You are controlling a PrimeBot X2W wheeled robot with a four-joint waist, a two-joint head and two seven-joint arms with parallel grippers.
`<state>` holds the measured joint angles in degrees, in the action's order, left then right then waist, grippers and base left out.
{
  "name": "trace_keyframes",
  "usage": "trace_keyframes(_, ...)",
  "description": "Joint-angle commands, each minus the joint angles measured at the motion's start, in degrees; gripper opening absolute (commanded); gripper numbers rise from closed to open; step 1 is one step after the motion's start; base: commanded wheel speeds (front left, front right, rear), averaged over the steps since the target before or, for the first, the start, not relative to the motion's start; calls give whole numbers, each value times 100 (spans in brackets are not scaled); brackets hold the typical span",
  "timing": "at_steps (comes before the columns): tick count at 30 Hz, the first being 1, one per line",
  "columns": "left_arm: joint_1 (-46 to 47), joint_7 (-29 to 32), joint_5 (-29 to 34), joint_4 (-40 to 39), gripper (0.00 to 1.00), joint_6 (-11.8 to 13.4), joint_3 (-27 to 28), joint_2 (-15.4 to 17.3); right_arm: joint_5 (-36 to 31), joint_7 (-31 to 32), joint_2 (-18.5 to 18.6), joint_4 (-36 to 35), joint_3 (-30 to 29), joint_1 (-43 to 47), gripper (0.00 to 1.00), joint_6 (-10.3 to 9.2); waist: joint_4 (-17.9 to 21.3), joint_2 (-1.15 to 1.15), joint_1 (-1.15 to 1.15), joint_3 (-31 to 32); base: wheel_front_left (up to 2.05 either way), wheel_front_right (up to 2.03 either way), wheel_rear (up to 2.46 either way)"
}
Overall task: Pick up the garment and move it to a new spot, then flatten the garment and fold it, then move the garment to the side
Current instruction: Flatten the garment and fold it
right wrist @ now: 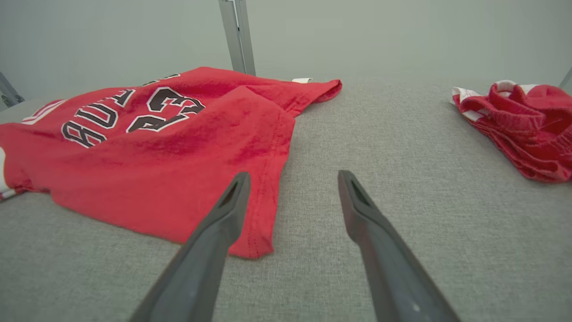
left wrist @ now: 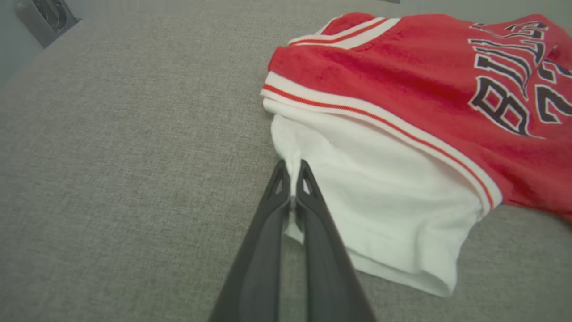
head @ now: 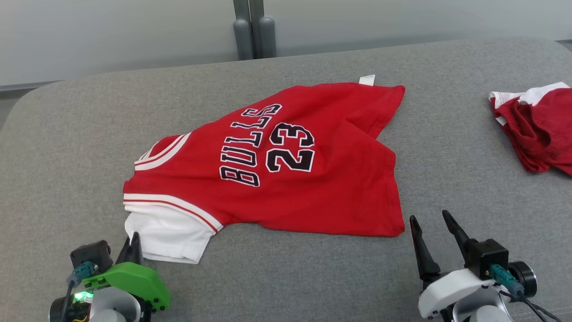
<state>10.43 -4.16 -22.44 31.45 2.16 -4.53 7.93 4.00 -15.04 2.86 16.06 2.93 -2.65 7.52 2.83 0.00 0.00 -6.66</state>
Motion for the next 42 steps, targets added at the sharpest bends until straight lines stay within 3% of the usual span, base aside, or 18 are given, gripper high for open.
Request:
trace_keyframes(1,-114,-83,-70,-122,0,-18,31,-7,21,-19,8,88,-21,82,100,-7,-35,0,0,18,0,0,0)
trace_keyframes(13,-1008,-51,-80,-1944,0,248,-7,-36,275,-9,9,1056,52,-153,100,-7,-469,0,0,92,0,0,0)
trace_keyframes(24,-1243,92,-76,-2386,0,356,-182,-102,360,-13,10,2156,194,-701,100,-7,-724,0,0,104,0,0,0)
trace_keyframes(26,-1232,61,-96,-2368,0,340,-188,-101,418,7,7,2327,286,-782,78,-7,-717,0,0,104,0,0,0)
trace_keyframes(27,-1226,52,-104,-2362,0,337,-188,-98,435,8,6,2400,320,-818,48,-7,-711,0,0,104,0,0,0)
trace_keyframes(30,-1194,-16,-102,-2343,0,316,-186,-92,511,7,8,2607,411,-916,22,-7,-690,0,0,112,0,0,0)
trace_keyframes(32,-1179,-70,-110,-2334,0,308,-183,-93,593,4,9,2700,458,-968,0,-7,-670,0,0,125,0,0,0)
trace_keyframes(37,-1159,-240,-154,-2338,0,266,-177,-111,1000,-4,14,2601,560,-1091,0,-7,-576,0,0,206,0,0,0)
trace_keyframes(42,-1068,-434,-274,-2539,0,178,-144,-140,1683,-15,12,2063,700,-1021,0,-7,-422,0,0,344,0,0,0)
